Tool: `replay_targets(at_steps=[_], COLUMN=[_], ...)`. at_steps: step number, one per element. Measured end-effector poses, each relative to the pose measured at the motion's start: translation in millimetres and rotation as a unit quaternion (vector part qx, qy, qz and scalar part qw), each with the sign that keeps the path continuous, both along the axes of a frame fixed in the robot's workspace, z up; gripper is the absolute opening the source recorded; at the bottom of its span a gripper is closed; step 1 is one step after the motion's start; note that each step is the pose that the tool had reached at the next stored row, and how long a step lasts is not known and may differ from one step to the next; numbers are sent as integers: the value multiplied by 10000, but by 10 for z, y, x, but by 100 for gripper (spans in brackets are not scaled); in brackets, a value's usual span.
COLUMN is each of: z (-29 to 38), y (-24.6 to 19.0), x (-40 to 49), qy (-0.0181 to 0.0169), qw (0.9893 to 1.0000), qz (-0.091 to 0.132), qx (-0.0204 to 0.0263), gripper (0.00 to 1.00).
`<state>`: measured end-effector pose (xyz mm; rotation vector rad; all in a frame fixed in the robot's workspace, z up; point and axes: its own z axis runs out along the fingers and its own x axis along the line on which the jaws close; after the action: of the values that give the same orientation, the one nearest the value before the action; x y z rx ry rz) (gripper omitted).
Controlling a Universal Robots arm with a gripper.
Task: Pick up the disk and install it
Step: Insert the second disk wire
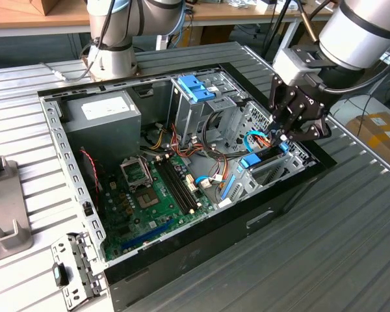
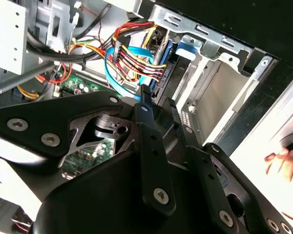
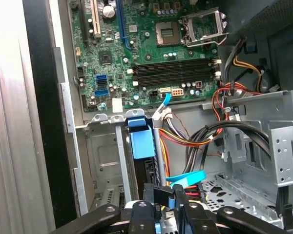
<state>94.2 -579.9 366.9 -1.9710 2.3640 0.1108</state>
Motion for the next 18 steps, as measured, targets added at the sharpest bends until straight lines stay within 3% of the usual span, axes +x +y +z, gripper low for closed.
replay_targets(at_steps=[2,8,13,16,18], z=[-6,-16,-16,-17,-16], y=[-5,-92,-95,-97,-98], x=[-32,-76,-76,-76,-76], qy=[0,0,0,0,0], qw=[10000,10000,10000,10000,10000], qz=[-22,2,4,4,4], qx=[0,0,0,0,0], gripper=[27,27,28,41,41])
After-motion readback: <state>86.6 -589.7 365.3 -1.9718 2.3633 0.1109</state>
